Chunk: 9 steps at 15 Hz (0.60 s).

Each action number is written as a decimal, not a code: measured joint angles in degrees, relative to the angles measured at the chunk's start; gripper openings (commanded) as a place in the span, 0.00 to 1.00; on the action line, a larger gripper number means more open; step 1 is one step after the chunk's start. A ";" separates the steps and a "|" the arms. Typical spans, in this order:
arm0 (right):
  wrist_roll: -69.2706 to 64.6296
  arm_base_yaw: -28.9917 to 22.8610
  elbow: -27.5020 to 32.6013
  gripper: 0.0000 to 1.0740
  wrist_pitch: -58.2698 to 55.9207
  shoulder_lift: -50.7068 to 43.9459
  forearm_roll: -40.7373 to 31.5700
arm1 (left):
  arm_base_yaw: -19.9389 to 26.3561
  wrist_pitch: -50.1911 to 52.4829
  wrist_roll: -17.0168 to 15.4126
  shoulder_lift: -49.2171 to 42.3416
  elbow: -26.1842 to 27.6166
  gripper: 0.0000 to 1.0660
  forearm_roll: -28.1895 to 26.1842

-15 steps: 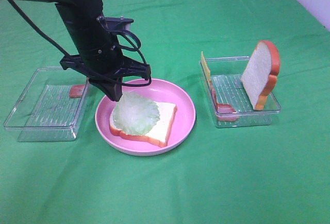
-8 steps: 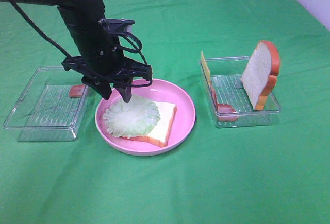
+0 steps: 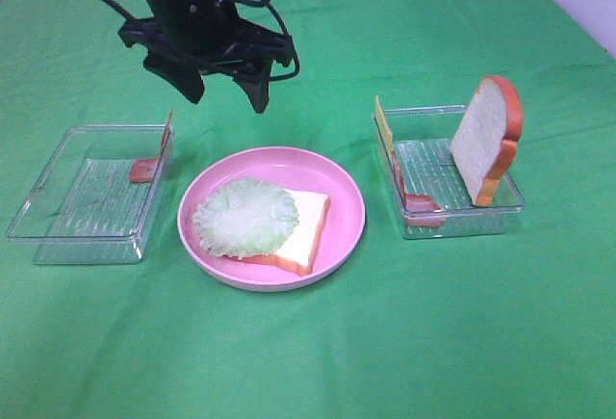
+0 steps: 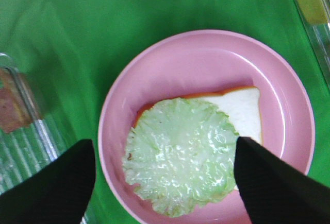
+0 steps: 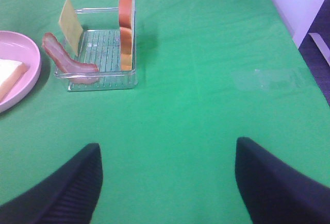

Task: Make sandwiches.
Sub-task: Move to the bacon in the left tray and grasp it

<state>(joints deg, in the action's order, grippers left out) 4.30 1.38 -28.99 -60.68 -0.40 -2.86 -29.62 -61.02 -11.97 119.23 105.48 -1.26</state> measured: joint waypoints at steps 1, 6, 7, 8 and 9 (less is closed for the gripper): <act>0.00 0.00 0.00 0.64 0.00 0.00 0.00 | 0.00 -1.95 -0.97 0.00 2.18 0.67 2.29; 0.00 0.00 0.00 0.64 0.00 0.00 0.00 | 2.92 -7.33 -5.84 0.11 5.33 0.67 10.54; 0.00 0.00 0.00 0.64 0.00 0.00 0.00 | 3.61 -7.39 -6.19 0.34 5.33 0.67 10.26; 0.00 0.00 0.00 0.64 0.00 0.00 0.00 | 5.21 -7.39 -6.53 1.03 5.33 0.67 9.11; 0.00 0.00 0.00 0.64 0.00 0.00 0.00 | 6.36 -7.39 -6.59 1.89 5.33 0.67 8.42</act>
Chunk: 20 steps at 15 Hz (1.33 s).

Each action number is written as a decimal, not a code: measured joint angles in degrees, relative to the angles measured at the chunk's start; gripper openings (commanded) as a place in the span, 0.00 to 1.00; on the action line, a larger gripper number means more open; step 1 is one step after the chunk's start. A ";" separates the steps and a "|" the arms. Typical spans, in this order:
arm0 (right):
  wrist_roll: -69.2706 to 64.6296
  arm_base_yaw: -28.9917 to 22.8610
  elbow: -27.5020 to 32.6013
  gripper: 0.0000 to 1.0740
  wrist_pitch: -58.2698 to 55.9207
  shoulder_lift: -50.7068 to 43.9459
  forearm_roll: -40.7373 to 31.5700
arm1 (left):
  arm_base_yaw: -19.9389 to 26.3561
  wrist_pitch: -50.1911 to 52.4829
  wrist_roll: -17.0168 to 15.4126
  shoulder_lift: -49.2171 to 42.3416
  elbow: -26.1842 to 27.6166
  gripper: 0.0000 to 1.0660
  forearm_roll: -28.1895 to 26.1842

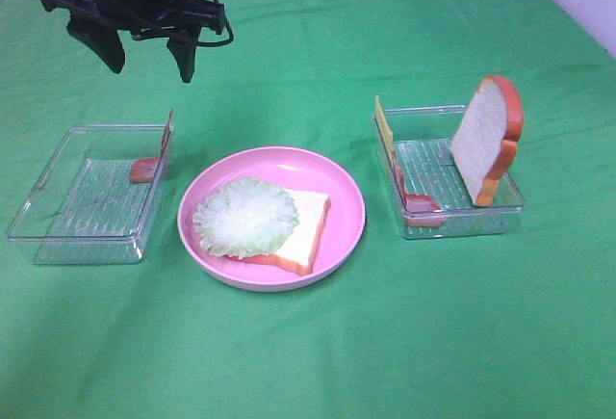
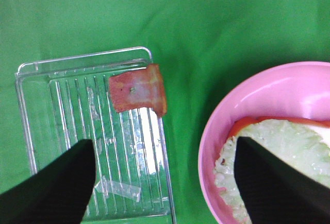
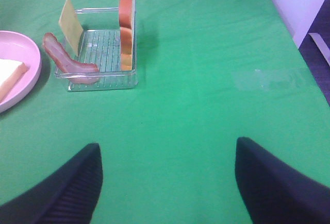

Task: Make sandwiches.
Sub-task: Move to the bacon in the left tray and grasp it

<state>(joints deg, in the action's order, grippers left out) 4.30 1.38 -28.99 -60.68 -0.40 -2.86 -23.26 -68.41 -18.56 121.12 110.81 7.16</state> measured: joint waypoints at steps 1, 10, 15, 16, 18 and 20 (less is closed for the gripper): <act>0.00 0.00 0.00 0.64 0.00 0.00 0.00 | 0.74 -0.23 -0.11 1.43 0.00 0.67 -0.23; 0.00 0.00 0.00 0.64 0.00 0.00 -0.06 | 1.32 0.11 -0.74 8.48 0.00 0.54 -0.06; 0.00 0.00 0.00 0.64 0.00 0.00 -0.06 | 1.38 1.49 -1.20 8.48 0.00 0.47 0.23; 0.00 0.00 0.00 0.64 0.00 0.00 -0.06 | 1.38 1.66 -1.20 8.48 0.00 0.47 0.23; 0.00 0.00 0.00 0.64 0.00 0.00 -0.06 | 1.38 2.75 -1.20 8.48 0.00 0.47 0.23; 0.00 0.00 0.00 0.64 0.00 0.00 -0.06 | 1.38 2.86 -1.20 8.48 0.00 0.47 0.40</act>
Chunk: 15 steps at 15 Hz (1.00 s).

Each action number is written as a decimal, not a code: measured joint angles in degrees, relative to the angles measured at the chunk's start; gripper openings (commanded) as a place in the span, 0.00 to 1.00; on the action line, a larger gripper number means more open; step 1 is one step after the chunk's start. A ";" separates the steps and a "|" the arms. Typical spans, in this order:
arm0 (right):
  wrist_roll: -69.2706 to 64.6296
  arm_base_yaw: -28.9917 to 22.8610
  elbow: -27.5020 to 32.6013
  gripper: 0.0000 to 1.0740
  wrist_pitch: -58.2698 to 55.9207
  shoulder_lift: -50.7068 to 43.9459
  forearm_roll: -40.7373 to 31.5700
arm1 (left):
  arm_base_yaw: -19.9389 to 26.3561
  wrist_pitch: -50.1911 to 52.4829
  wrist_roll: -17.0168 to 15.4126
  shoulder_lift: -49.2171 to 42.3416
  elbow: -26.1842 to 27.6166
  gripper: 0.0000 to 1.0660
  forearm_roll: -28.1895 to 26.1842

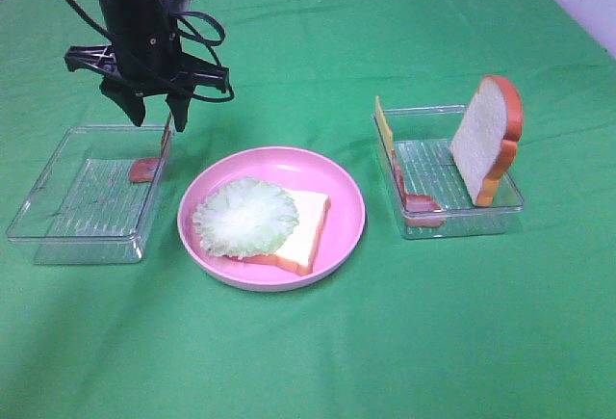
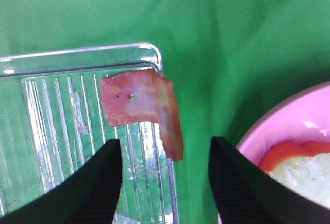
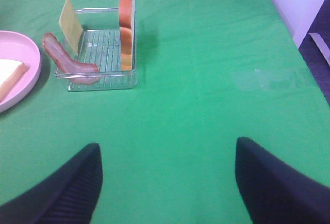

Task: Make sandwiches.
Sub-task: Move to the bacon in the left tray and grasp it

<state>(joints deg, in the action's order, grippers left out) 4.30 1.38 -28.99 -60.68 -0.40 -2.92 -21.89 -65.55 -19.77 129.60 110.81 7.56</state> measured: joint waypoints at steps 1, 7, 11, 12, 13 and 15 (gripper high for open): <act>0.00 0.00 0.00 0.64 0.00 0.00 0.00 | 0.00 0.17 0.00 0.00 0.00 0.47 0.06; 0.00 0.00 0.00 0.64 0.00 0.00 0.00 | 0.00 1.72 0.00 0.11 0.00 0.47 0.40; 0.00 0.00 0.00 0.64 0.00 0.00 0.00 | 0.00 1.09 0.00 1.20 0.00 0.47 0.69; 0.00 0.00 0.00 0.64 0.00 0.00 0.00 | 0.00 0.97 0.00 1.72 0.00 0.47 0.80; 0.00 0.00 0.00 0.64 0.00 0.00 0.00 | 0.00 0.97 0.00 1.89 0.00 0.47 0.92; 0.00 0.00 0.00 0.64 0.00 0.00 0.00 | 0.00 0.97 0.00 2.01 0.00 0.43 1.55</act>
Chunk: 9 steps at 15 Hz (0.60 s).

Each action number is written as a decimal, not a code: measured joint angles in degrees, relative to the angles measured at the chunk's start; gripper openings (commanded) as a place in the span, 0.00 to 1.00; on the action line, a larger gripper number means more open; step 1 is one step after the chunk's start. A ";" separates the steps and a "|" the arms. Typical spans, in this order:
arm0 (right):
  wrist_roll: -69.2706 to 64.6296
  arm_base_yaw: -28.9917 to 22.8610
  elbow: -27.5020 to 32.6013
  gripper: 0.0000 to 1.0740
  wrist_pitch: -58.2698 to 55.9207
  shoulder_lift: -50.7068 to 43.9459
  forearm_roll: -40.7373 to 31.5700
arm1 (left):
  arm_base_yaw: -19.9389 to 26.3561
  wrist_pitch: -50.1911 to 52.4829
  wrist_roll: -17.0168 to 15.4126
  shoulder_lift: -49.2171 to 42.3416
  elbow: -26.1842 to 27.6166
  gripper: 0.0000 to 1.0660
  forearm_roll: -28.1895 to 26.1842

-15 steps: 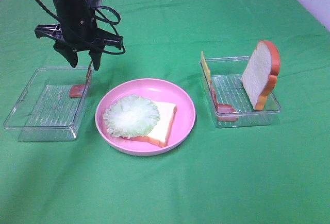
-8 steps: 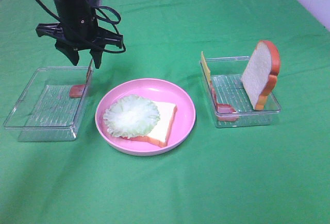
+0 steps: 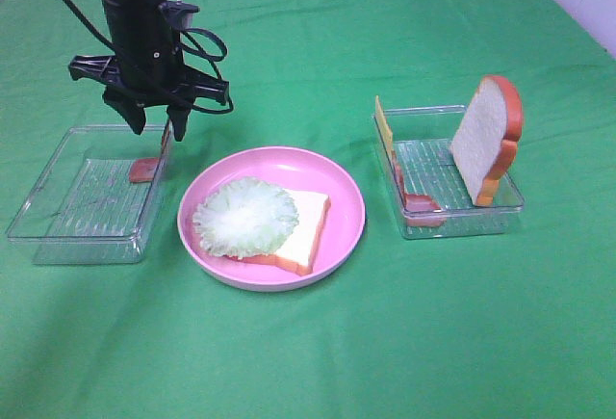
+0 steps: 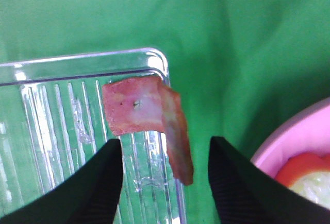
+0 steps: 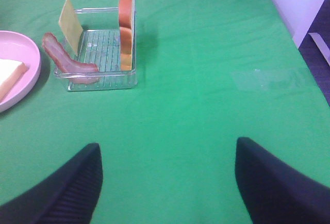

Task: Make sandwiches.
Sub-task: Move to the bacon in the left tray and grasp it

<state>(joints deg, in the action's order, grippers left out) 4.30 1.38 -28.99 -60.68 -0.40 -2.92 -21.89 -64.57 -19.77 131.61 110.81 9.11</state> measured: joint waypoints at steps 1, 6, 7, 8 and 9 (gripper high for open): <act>0.00 0.00 0.00 0.64 0.00 0.00 0.00 | 0.00 0.00 -0.17 0.00 0.00 0.37 0.40; 0.00 0.00 0.00 0.64 0.00 0.00 0.00 | 0.00 0.34 -0.86 0.00 0.00 0.11 0.86; 0.00 0.00 0.00 0.64 0.00 0.00 0.00 | 0.00 0.34 -0.86 0.00 0.00 0.08 0.92; 0.00 0.00 0.00 0.64 0.00 0.00 0.00 | 0.00 0.57 -0.86 0.00 0.00 0.03 0.92; 0.00 0.00 0.00 0.64 0.00 0.00 0.00 | 0.00 0.57 -0.86 0.00 0.00 0.00 0.97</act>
<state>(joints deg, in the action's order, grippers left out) 4.30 1.38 -28.99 -60.68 -0.40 -2.92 -21.89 -64.00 -20.63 131.61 110.81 10.08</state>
